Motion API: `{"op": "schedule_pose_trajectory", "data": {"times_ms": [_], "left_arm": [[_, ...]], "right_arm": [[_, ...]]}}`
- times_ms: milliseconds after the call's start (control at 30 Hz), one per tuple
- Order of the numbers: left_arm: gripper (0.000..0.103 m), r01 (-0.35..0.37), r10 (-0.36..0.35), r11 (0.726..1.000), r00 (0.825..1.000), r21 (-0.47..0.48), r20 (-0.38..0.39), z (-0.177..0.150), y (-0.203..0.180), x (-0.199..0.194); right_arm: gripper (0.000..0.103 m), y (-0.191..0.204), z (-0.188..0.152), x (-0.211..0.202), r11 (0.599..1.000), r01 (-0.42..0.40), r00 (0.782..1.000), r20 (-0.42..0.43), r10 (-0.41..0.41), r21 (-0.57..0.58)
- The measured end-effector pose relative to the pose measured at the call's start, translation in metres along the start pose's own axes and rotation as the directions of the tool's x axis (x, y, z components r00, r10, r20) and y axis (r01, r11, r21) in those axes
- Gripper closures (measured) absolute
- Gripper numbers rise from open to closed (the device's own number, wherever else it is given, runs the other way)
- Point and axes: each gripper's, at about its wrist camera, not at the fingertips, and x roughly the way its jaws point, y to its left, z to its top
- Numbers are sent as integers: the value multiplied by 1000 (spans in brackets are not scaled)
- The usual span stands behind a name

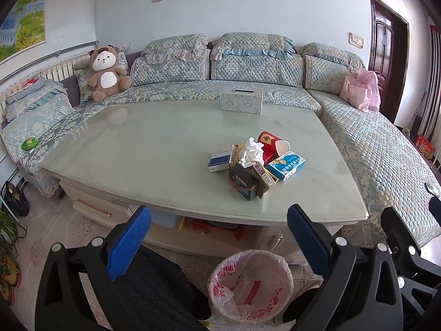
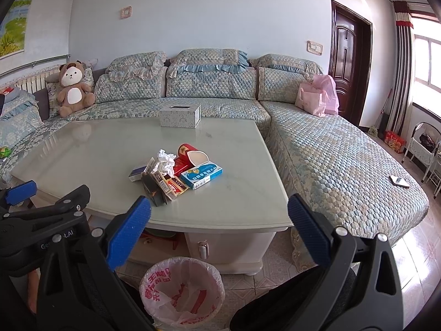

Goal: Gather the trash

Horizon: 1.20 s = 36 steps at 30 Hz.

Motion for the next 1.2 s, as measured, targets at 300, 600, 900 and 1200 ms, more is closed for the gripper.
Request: {"op": "schedule_pose_trajectory", "data": {"times_ms": [300, 600, 900, 1200], "left_arm": [[6, -1, 1, 1000, 1000, -1, 2, 0, -1, -2], [6, -2, 2, 1000, 1000, -3, 2, 2, -1, -2], [6, 5, -5, 1000, 1000, -19, -4, 3, 4, -4], [6, 4, -4, 1000, 1000, -18, -6, 3, 3, -4]], "right_arm": [[6, 1, 0, -1, 1000, 0, 1000, 5, 0, 2], [6, 1, 0, -2, 1000, 1, 1000, 8, -1, 3], [6, 1, 1, -4, 1000, -4, 1000, 10, 4, 5], [6, 2, 1, -6, 1000, -5, 1000, 11, 5, 5]]}}
